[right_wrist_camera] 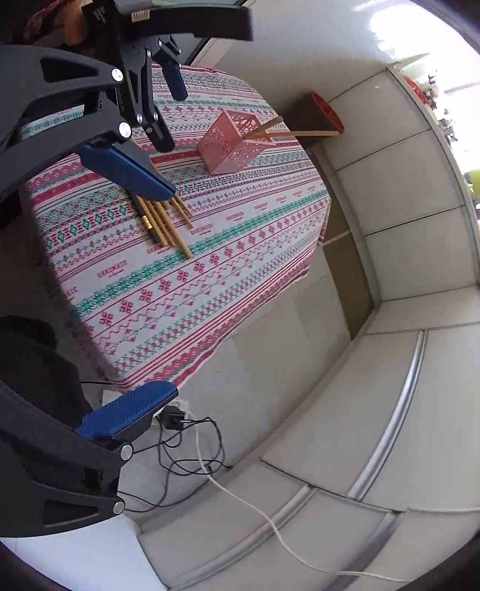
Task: Organize utensils
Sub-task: 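Lower the left gripper back onto the remaining chopsticks, then grasp a chopstick with the left gripper and lift it while the right gripper grasps another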
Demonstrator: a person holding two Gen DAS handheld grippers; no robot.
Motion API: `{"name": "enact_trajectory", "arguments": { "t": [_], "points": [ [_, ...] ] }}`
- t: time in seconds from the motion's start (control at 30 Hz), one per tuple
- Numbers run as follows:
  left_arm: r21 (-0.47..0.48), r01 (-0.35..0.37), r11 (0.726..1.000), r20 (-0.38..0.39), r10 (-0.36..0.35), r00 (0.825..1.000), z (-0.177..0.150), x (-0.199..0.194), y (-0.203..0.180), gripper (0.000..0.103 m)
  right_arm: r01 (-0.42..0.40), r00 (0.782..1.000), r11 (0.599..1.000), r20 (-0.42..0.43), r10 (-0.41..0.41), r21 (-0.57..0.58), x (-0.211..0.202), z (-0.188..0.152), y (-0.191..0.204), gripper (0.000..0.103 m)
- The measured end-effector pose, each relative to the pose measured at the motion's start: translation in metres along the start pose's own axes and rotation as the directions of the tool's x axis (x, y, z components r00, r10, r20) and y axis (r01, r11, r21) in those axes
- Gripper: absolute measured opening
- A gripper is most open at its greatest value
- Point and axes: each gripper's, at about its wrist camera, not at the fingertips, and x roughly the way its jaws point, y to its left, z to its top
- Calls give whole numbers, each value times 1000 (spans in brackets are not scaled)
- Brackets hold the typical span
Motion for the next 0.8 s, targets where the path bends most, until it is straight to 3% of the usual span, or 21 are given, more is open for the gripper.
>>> {"name": "enact_trajectory", "arguments": {
  "t": [0.23, 0.4, 0.63, 0.8],
  "points": [
    [-37, 33, 999, -176, -39, 984, 20, 52, -18, 95, -53, 995, 996, -82, 59, 75, 10, -4, -27, 95],
    [58, 70, 996, -220, -56, 974, 36, 72, -49, 63, -68, 991, 988, -108, 83, 137, 17, -2, -47, 95],
    [176, 71, 982, -262, -23, 965, 54, 102, -82, 48, -66, 990, 978, -106, 88, 197, 15, 2, -72, 95],
    [190, 67, 980, -295, -8, 956, 57, 125, -85, 38, -51, 988, 968, -128, 84, 246, 21, 2, -88, 95]
  ]
}}
